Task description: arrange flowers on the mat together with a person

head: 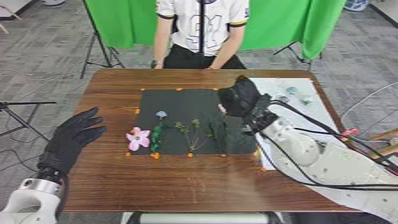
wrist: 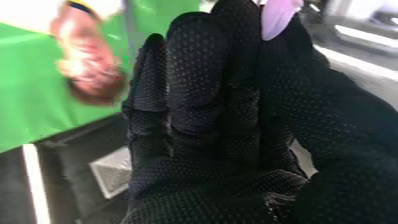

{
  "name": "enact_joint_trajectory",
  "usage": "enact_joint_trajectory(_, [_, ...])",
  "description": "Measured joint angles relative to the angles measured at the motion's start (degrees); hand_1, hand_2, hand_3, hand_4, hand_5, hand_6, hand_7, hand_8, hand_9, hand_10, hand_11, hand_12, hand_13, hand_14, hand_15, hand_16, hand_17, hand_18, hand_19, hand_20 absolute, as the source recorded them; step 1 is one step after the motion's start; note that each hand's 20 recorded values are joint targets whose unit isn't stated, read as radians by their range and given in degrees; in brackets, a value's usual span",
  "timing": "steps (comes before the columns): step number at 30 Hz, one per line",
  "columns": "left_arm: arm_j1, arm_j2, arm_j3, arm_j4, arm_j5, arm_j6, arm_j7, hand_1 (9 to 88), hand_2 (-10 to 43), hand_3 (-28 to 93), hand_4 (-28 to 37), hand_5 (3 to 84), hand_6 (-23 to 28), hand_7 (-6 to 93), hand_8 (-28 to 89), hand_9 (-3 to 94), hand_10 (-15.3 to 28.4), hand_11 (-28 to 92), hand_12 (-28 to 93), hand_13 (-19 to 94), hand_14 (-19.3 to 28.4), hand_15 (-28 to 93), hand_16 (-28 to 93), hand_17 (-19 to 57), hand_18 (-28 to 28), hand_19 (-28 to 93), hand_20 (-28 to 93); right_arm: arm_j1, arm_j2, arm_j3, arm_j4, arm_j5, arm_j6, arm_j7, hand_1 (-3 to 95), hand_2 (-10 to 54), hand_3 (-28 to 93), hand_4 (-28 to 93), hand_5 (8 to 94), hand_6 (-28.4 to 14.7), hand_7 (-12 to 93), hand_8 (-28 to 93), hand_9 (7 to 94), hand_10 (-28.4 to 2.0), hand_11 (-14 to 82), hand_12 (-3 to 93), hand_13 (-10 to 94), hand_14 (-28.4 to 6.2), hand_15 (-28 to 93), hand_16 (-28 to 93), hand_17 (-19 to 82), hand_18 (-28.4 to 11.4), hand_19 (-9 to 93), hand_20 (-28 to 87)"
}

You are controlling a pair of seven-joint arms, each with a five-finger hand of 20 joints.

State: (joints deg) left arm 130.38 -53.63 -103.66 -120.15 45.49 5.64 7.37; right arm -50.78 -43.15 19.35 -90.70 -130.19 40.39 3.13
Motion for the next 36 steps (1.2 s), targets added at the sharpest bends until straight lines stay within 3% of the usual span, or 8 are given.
enact_joint_trajectory(8, [0.1, -0.23, 0.08, -0.09, -0.02, 0.05, -0.15, 25.8, -2.4, 69, -24.6, 33.2, 3.0, 23.3, -11, 29.7, 11.8, 28, 18, 27, 14.2, 50, -3, -6.2, 20.8, 51, 13, 9.0, -5.3, -9.3, 2.1, 0.9, 0.3, -2.0, 51.8, -9.5, 78, -28, 72.3, 3.0, 50, -2, 85.5, -4.3, 18.1, 52.2, 75, -0.8, 47, 44, 32, -12.0, 63, 42])
enact_joint_trajectory(24, [0.2, -0.46, 0.71, -0.1, 0.01, 0.05, -0.52, 25.8, -2.4, 69, -24.7, 33.2, 3.0, 23.2, -11, 29.8, 11.9, 28, 18, 27, 14.2, 50, -3, -6.3, 20.7, 51, 13, 16.6, -14.7, -22.3, 11.3, 0.3, -0.8, -1.8, 51.1, -9.5, 79, -28, 71.5, 3.8, 51, -3, 85.3, -3.4, 18.4, 51.9, 75, -0.4, 47, 44, 31, -12.4, 63, 42])
enact_joint_trajectory(36, [0.0, -0.42, 1.08, -0.03, 0.01, 0.05, -0.6, 25.7, -2.4, 69, -24.7, 33.2, 3.0, 23.3, -11, 29.8, 11.8, 28, 18, 27, 14.3, 50, -3, -6.3, 20.7, 51, 13, 18.1, -16.5, -23.2, 12.8, -2.1, -1.7, 1.9, 50.2, -9.5, 79, -28, 68.9, 4.8, 51, -5, 82.6, -2.9, 16.7, 49.9, 71, 0.8, 46, 45, 26, -12.1, 62, 43])
